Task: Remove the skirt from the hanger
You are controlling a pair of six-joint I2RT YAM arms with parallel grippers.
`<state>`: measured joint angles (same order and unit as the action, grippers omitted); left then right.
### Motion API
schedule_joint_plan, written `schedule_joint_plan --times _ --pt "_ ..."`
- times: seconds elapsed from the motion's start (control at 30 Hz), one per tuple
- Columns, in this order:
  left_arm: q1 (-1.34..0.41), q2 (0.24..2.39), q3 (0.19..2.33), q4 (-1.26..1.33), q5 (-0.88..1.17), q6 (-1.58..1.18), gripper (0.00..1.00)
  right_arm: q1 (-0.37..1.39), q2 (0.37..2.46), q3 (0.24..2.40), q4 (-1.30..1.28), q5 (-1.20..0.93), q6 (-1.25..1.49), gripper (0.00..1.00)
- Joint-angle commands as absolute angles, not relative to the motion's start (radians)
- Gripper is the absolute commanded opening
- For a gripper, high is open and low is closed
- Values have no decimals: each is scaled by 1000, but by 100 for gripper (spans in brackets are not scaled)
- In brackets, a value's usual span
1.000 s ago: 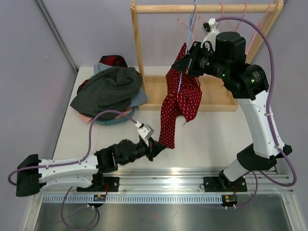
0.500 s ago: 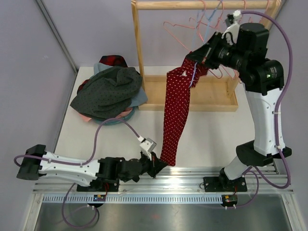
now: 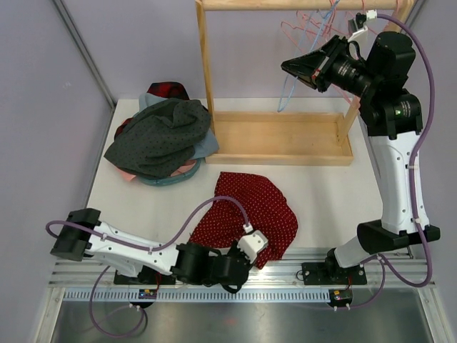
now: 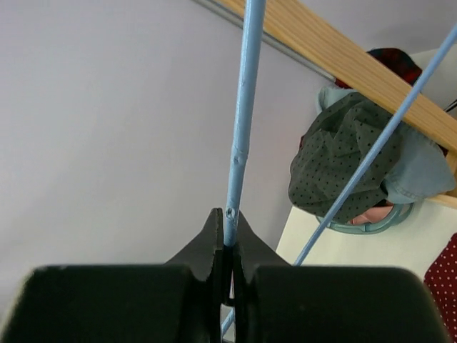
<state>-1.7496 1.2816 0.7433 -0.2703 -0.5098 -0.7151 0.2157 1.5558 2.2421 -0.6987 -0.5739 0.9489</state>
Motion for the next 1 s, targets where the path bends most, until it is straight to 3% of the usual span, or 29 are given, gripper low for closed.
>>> schedule_joint_plan --times 0.0,0.23,0.33,0.47,0.7,0.8,0.97 --pt "-1715 1212 942 -359 -650 -542 0 215 1442 2136 -494 -701 951 0" --pt "-1364 1140 1196 -437 -572 -159 0 216 1390 1919 -453 -807 966 0" --pt "-1200 1172 1362 -465 -563 -16 0 225 1443 1942 -469 -836 950 0" --pt "-903 1242 1615 -486 -395 66 0 232 1557 2087 -535 -827 894 0" --pt "-435 1629 2442 -557 -289 94 0 236 1776 2273 -548 -802 896 0" --pt "-281 1765 2505 -500 -252 5 0 236 1853 2333 -554 -798 900 0" --pt "-134 1897 2225 -457 -111 -213 0 252 1898 2338 -557 -787 893 0"
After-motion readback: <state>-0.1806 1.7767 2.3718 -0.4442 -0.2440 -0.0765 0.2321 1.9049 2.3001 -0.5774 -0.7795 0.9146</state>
